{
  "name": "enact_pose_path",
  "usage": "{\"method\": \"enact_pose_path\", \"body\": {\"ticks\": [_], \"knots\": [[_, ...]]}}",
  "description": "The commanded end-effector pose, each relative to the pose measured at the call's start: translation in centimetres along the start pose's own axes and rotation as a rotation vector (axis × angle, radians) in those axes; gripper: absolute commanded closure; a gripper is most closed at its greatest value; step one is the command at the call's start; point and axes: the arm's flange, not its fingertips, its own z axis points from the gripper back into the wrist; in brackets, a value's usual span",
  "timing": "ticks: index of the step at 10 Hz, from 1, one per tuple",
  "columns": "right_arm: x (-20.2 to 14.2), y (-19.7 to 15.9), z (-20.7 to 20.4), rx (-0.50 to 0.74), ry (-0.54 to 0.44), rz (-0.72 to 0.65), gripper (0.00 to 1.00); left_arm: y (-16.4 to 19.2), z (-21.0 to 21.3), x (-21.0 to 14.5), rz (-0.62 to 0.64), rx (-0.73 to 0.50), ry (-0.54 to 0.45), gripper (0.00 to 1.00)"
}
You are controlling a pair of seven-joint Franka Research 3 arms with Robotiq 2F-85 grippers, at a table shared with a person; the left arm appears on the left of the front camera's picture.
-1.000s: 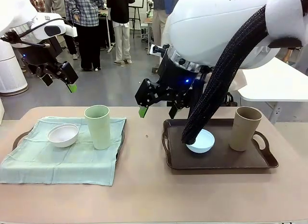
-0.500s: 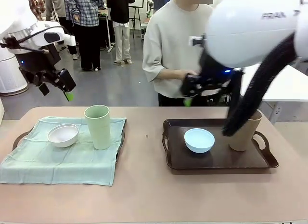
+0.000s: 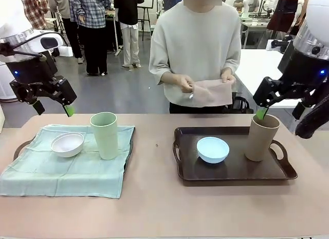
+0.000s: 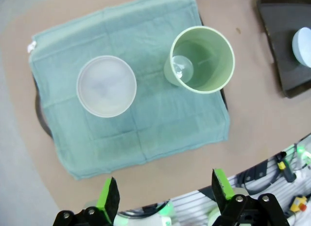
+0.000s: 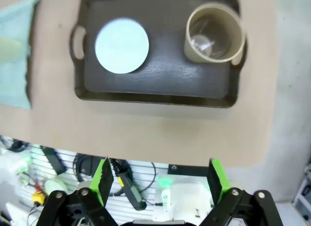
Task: Set up a tray with a mat and arrange the tableware.
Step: Pick up the Picnic Bowl and Reusable plastic cup from the Handle tray in front of the human's position and hold them in the air.
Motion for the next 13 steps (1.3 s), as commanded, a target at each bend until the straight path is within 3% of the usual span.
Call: {"method": "enact_pose_path", "body": {"ticks": [1, 2, 4, 6, 13], "knots": [[0.2, 0.3, -0.2, 0.001, 0.002, 0.001, 0.00, -0.4, -0.3, 0.6, -0.042, 0.015, 0.007, 0.00], [0.6, -0.9, -0.4, 0.108, 0.030, 0.000, 0.00, 0.0, 0.0, 0.0, 0.000, 0.000, 0.000, 0.00], [-0.4, -9.1, 0.1, 0.402, -0.036, -0.063, 0.00, 4.5, 0.9, -0.4, 0.128, -0.171, -0.005, 0.00], [-2.9, -14.5, 0.6, 0.587, -0.121, -0.101, 0.00, 8.7, 1.5, -0.7, 0.184, -0.325, -0.034, 0.00], [-12.7, -27.1, -4.7, 0.968, -0.323, -0.327, 0.00, 23.3, 1.2, -8.5, 0.416, -0.756, -0.262, 0.00]]}}
